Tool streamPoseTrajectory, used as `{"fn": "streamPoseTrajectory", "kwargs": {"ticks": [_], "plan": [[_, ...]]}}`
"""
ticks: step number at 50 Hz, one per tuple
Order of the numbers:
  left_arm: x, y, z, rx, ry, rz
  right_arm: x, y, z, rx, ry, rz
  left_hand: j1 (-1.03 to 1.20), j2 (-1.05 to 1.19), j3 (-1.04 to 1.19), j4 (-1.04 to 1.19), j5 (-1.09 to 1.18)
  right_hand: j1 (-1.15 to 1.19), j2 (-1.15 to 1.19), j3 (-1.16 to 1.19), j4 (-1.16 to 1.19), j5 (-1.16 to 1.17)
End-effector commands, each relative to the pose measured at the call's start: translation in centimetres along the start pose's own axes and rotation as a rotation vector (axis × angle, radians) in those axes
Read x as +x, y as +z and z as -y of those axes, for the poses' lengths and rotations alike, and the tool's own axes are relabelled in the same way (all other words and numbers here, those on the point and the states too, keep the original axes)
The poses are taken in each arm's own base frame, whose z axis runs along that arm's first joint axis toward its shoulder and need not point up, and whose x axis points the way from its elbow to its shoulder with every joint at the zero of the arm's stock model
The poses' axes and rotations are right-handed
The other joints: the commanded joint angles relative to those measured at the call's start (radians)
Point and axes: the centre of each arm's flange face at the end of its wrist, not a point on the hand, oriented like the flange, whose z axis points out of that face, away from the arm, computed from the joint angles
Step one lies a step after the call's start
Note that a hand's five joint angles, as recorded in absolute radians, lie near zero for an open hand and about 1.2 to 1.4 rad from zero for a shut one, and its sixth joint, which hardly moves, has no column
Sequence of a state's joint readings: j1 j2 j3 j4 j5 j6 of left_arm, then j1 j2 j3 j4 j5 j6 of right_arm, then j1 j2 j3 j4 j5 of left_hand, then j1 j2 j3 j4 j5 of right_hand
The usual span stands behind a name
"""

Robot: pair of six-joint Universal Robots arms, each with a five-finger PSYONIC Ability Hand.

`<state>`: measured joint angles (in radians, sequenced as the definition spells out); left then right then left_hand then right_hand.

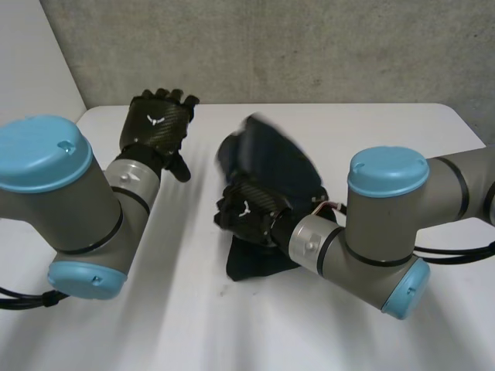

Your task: Fold the shorts.

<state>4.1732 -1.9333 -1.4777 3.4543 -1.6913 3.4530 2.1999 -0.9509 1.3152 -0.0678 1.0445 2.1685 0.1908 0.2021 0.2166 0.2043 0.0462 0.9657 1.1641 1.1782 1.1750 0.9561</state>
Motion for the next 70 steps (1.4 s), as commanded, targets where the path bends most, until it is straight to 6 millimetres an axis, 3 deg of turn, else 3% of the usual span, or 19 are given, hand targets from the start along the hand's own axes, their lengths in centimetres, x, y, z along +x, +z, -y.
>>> {"fn": "streamPoseTrajectory", "kwargs": {"ticks": [1,4,5,7,9,13,16,21,26,31,45,50,54,58,61,65,66,70], "plan": [[-0.3,1.3,1.9,0.067,-0.043,0.019,3.0,-0.5,0.1,-0.003,0.327,-0.088,-0.001,-0.012,-0.027,-0.014,-0.031,-0.785,-0.983,-0.997,-0.994,-0.95],[0.2,2.1,2.3,0.087,-0.049,0.012,6.2,-1.8,0.5,0.011,0.489,-0.199,-0.001,-0.012,-0.027,-0.014,-0.031,-0.791,-0.99,-1.004,-1.001,-0.956],[0.7,2.6,2.2,0.088,-0.052,0.001,8.2,-2.7,0.8,0.031,0.581,-0.264,-0.001,-0.012,-0.027,-0.014,-0.031,-0.791,-0.99,-1.004,-1.001,-0.956],[1.5,3.1,2.2,0.092,-0.063,-0.014,9.8,-3.5,0.8,0.051,0.666,-0.324,0.005,-0.006,-0.021,-0.008,-0.025,-0.791,-0.99,-1.004,-1.001,-0.956],[3.0,3.3,2.0,0.086,-0.087,-0.05,11.5,-4.0,-0.4,0.054,0.777,-0.394,0.017,0.006,-0.009,0.003,-0.013,-0.791,-0.99,-1.004,-1.001,-0.956],[5.1,3.6,0.8,0.034,-0.145,-0.115,12.5,-3.8,-2.5,0.023,0.852,-0.444,0.017,0.006,-0.009,0.003,-0.013,-0.791,-0.99,-1.004,-1.001,-0.956],[5.9,3.9,0.1,-0.006,-0.179,-0.145,12.1,-3.0,-4.0,-0.034,0.873,-0.434,0.02,0.009,-0.006,0.006,-0.01,-0.791,-0.99,-1.004,-1.001,-0.956],[7.9,3.8,-3.5,-0.179,-0.207,-0.19,10.7,-1.2,-6.7,-0.149,0.915,-0.372,0.02,0.009,-0.006,0.006,-0.01,-0.791,-0.99,-1.004,-1.001,-0.956],[8.3,3.5,-6.1,-0.306,-0.181,-0.178,8.9,0.3,-9.4,-0.259,0.932,-0.3,0.017,0.006,-0.009,0.003,-0.013,-0.791,-0.99,-1.004,-1.001,-0.956],[8.2,3.1,-7.8,-0.392,-0.151,-0.153,7.7,0.8,-10.6,-0.324,0.913,-0.252,0.011,0.0,-0.015,-0.003,-0.019,-0.791,-0.99,-1.004,-1.001,-0.956],[8.2,2.0,-8.9,-0.487,-0.101,-0.186,6.1,-0.1,-11.8,-0.46,0.74,-0.228,0.008,-0.003,-0.018,-0.005,-0.022,-0.791,-0.99,-1.004,-1.001,-0.956],[8.4,1.9,-8.7,-0.484,-0.091,-0.212,6.8,-0.7,-11.7,-0.455,0.726,-0.264,0.008,-0.003,-0.018,-0.005,-0.022,-0.791,-0.99,-1.004,-1.001,-0.956],[8.6,1.5,-8.0,-0.472,-0.101,-0.262,7.7,-1.3,-10.7,-0.419,0.704,-0.298,0.005,-0.006,-0.021,-0.008,-0.025,-0.791,-0.99,-1.004,-1.001,-0.956],[7.5,1.2,-4.7,-0.418,-0.115,-0.258,9.1,-2.2,-9.0,-0.374,0.68,-0.343,0.002,-0.009,-0.024,-0.011,-0.028,-0.791,-0.99,-1.004,-1.001,-0.956],[5.4,1.2,-1.6,-0.36,-0.133,-0.219,11.2,-3.5,-6.5,-0.298,0.647,-0.421,0.002,-0.009,-0.024,-0.011,-0.028,-0.791,-0.99,-1.004,-1.001,-0.956],[0.1,0.9,3.2,-0.272,-0.169,-0.112,15.2,-6.2,-3.3,-0.187,0.683,-0.636,0.005,-0.006,-0.021,-0.008,-0.025,-0.791,-0.99,-1.004,-1.001,-0.956],[-1.9,0.5,4.5,-0.247,-0.175,-0.067,17.0,-7.7,-2.1,-0.16,0.71,-0.759,0.014,0.003,-0.012,0.0,-0.016,-0.791,-0.99,-1.004,-1.001,-0.956],[-6.8,-1.0,7.8,-0.187,-0.2,0.054,19.5,-11.7,0.3,-0.164,0.741,-1.003,0.017,0.006,-0.009,0.003,-0.013,-0.791,-0.99,-1.004,-1.001,-0.956]]}}
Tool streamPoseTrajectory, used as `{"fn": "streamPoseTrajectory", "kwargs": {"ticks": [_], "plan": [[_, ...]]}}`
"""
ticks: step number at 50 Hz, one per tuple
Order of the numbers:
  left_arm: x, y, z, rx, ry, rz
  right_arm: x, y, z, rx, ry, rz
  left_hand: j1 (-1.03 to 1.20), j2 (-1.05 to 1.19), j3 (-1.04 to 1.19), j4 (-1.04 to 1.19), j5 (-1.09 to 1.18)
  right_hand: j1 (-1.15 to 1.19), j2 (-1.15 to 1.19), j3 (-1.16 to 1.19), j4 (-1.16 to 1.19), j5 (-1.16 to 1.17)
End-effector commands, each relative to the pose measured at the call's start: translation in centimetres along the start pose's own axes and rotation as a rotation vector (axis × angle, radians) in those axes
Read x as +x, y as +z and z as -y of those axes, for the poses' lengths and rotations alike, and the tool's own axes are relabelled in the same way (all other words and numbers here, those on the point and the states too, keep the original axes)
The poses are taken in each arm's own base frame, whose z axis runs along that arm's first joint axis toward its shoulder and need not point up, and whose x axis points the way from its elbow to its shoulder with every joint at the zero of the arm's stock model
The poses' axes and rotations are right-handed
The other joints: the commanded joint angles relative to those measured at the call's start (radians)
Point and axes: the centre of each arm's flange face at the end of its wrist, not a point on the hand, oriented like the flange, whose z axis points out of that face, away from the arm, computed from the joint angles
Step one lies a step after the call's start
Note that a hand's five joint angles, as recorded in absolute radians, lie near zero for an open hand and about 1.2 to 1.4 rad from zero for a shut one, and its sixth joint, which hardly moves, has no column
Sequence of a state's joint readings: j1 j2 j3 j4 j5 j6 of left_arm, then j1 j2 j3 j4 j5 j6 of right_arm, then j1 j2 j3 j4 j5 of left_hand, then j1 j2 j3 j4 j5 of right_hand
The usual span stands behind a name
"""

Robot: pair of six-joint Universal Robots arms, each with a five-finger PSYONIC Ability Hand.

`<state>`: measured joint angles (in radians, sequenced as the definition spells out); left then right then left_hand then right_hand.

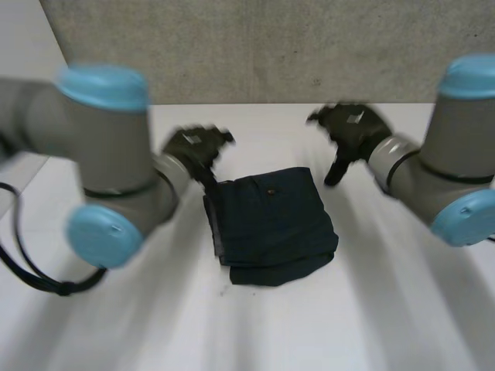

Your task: Fold the shorts.

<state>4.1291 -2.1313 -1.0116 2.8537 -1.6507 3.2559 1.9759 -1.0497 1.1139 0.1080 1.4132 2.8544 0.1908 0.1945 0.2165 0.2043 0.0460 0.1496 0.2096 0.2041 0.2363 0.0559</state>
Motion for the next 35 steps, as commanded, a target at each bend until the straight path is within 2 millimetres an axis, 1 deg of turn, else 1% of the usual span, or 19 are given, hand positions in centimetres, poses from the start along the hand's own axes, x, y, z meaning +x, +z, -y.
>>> {"fn": "streamPoseTrajectory", "kwargs": {"ticks": [1,3,4,7,9,12,15,21,27,31,35], "plan": [[-7.8,-5.9,7.0,0.15,-0.076,0.205,4.9,-5.6,7.5,0.161,0.161,-0.391,0.017,0.013,-0.009,0.003,-0.013,0.025,-0.035,-0.03,-0.062,-0.056],[-8.8,-7.2,7.8,0.174,-0.096,0.232,5.0,-6.5,7.7,0.135,0.145,-0.397,0.017,0.013,-0.009,0.003,-0.013,0.025,-0.035,-0.03,-0.062,-0.056],[-9.5,-8.3,8.3,0.193,-0.116,0.25,4.7,-6.8,7.4,0.098,0.138,-0.381,0.014,0.01,-0.012,0.0,-0.016,0.025,-0.035,-0.03,-0.062,-0.056],[-10.1,-9.3,8.7,0.207,-0.135,0.267,4.5,-7.2,7.2,0.067,0.137,-0.363,0.005,0.001,-0.021,-0.008,-0.025,0.025,-0.035,-0.03,-0.062,-0.056],[-10.0,-9.7,8.5,0.204,-0.137,0.265,4.4,-7.5,7.4,0.064,0.138,-0.355,0.002,-0.002,-0.024,-0.011,-0.028,0.025,-0.035,-0.03,-0.062,-0.056],[-9.6,-9.9,8.4,0.202,-0.136,0.245,4.3,-8.0,7.7,0.072,0.137,-0.352,-0.012,-0.016,-0.038,-0.026,-0.042,0.025,-0.035,-0.03,-0.062,-0.056],[-9.4,-9.9,8.4,0.202,-0.135,0.232,4.2,-8.3,7.5,0.069,0.132,-0.354,-0.015,-0.019,-0.041,-0.029,-0.045,0.025,-0.035,-0.03,-0.062,-0.056],[-8.9,-9.8,8.1,0.19,-0.131,0.215,4.0,-8.1,7.4,0.082,0.132,-0.349,-0.016,-0.02,-0.042,-0.03,-0.046,0.025,-0.035,-0.03,-0.062,-0.056],[-8.9,-9.9,8.1,0.191,-0.133,0.215,3.9,-7.9,7.2,0.092,0.124,-0.347,-0.016,-0.02,-0.042,-0.03,-0.046,0.025,-0.035,-0.03,-0.062,-0.056],[-8.6,-9.9,7.3,0.17,-0.127,0.207,3.8,-8.1,7.4,0.113,0.12,-0.349,-0.016,-0.02,-0.042,-0.03,-0.046,0.025,-0.035,-0.03,-0.062,-0.056],[-8.2,-10.2,7.3,0.172,-0.121,0.197,3.6,-8.1,7.2,0.127,0.118,-0.348,-0.016,-0.02,-0.042,-0.03,-0.046,0.025,-0.035,-0.03,-0.062,-0.056]]}}
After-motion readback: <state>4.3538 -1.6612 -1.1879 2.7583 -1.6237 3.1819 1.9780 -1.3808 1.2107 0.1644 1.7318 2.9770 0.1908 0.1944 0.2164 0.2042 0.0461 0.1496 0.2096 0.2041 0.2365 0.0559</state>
